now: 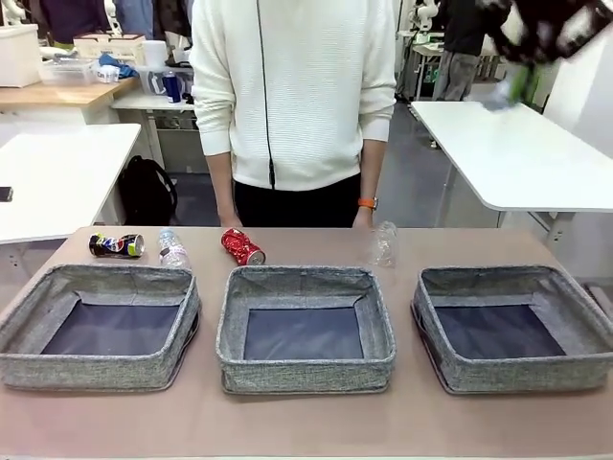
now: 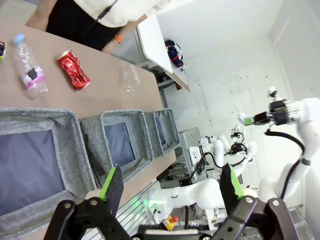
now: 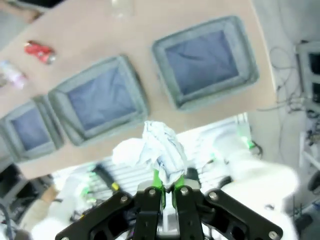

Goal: Sort the waste into the appropriate baskets.
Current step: Pick up the waste item pointed out by the person.

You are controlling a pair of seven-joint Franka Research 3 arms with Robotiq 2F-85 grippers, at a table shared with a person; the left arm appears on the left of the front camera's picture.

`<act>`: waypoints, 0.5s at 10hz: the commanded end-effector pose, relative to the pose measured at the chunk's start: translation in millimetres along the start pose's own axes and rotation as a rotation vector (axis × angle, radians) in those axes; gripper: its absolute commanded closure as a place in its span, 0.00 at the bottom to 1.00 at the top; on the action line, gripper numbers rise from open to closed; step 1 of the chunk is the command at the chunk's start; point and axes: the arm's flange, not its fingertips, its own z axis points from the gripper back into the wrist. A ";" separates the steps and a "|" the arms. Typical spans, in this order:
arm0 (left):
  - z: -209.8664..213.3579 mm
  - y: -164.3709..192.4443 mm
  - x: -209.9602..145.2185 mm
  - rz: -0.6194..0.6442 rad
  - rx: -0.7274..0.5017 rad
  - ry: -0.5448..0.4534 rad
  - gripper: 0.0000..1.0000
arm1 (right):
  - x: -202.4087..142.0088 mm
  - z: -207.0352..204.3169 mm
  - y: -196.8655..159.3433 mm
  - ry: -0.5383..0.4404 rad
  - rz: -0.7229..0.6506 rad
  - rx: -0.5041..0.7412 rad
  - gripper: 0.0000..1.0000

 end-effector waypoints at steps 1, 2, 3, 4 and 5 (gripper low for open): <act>-1.2 -1.0 0.7 -0.021 -0.018 -0.010 0.00 | 9.8 45.8 72.5 0.023 0.006 0.033 0.93; -1.2 -1.0 0.7 -0.021 -0.018 -0.010 0.00 | -1.1 52.7 99.7 0.020 0.006 0.040 0.93; -1.2 -1.0 0.7 -0.021 -0.018 -0.010 0.00 | -16.0 55.4 126.7 0.009 0.082 0.055 0.93; -1.2 -1.0 0.7 -0.021 -0.018 -0.010 0.00 | -28.7 54.7 150.2 -0.014 0.133 0.059 0.93; -1.2 -1.0 0.7 -0.021 -0.018 -0.010 0.00 | -38.4 47.8 165.3 0.008 0.176 0.059 0.93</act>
